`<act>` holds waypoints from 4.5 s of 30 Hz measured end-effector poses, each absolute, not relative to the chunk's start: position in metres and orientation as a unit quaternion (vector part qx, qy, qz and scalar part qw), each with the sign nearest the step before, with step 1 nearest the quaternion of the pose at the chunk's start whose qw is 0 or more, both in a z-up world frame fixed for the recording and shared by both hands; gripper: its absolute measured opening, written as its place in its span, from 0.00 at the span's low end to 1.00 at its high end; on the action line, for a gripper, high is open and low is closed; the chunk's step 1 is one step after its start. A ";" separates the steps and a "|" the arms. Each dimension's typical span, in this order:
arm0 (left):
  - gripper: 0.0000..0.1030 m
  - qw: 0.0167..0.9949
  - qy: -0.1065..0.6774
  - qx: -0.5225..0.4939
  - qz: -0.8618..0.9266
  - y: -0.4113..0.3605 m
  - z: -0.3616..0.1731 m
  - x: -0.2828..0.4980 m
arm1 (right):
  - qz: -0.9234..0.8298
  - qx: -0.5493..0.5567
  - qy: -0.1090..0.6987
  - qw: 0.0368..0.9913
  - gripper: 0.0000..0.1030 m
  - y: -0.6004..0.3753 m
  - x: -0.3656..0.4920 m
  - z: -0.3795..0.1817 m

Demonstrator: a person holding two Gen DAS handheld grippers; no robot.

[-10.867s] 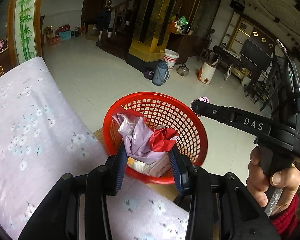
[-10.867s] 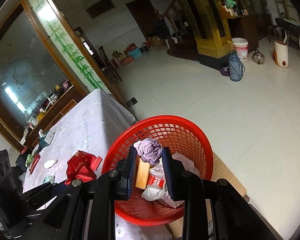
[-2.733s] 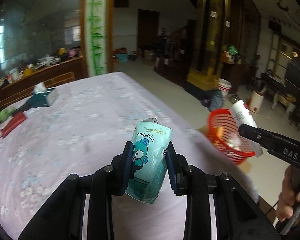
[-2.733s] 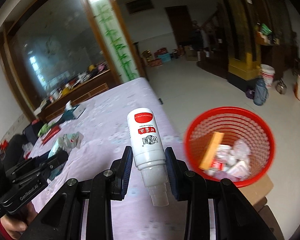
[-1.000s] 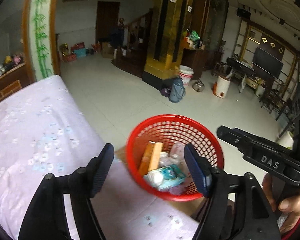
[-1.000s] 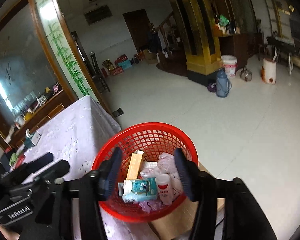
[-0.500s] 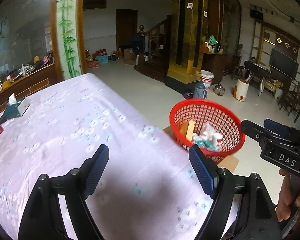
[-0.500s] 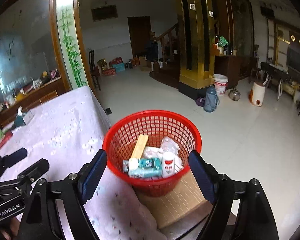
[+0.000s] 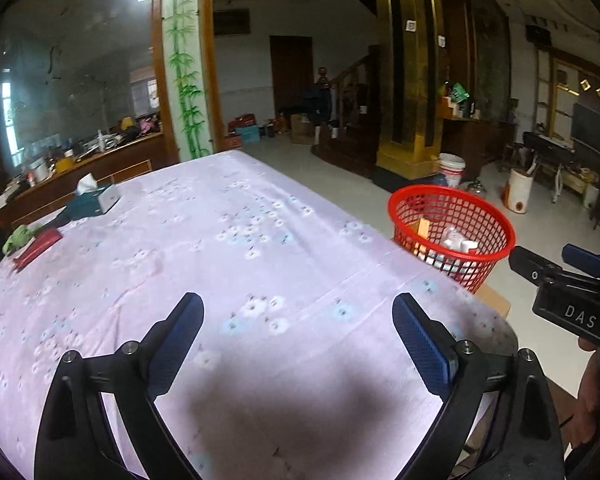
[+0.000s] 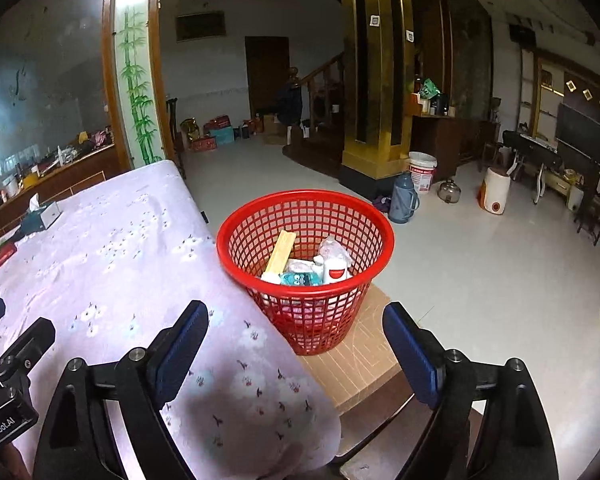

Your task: Collect trash

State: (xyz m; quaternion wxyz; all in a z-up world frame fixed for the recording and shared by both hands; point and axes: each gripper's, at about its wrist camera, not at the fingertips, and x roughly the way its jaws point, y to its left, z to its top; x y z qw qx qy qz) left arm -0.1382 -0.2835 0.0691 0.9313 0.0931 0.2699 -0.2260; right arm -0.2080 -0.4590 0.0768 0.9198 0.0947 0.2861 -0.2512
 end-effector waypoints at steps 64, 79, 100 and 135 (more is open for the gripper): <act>0.93 0.946 0.253 0.098 -0.178 -0.271 0.060 -0.157 | -0.245 0.065 0.288 0.923 0.89 -0.440 -0.210 0.074; 0.93 0.948 0.249 0.104 -0.169 -0.270 0.060 -0.158 | -0.241 0.063 0.290 0.924 0.89 -0.438 -0.208 0.071; 0.93 0.919 0.392 0.032 0.033 -0.093 0.026 -0.076 | 0.005 0.033 0.414 0.909 0.92 -0.298 -0.088 0.046; 1.00 0.874 0.485 -0.017 0.016 0.003 -0.016 -0.005 | -0.022 0.003 0.487 0.873 1.00 -0.200 0.021 -0.001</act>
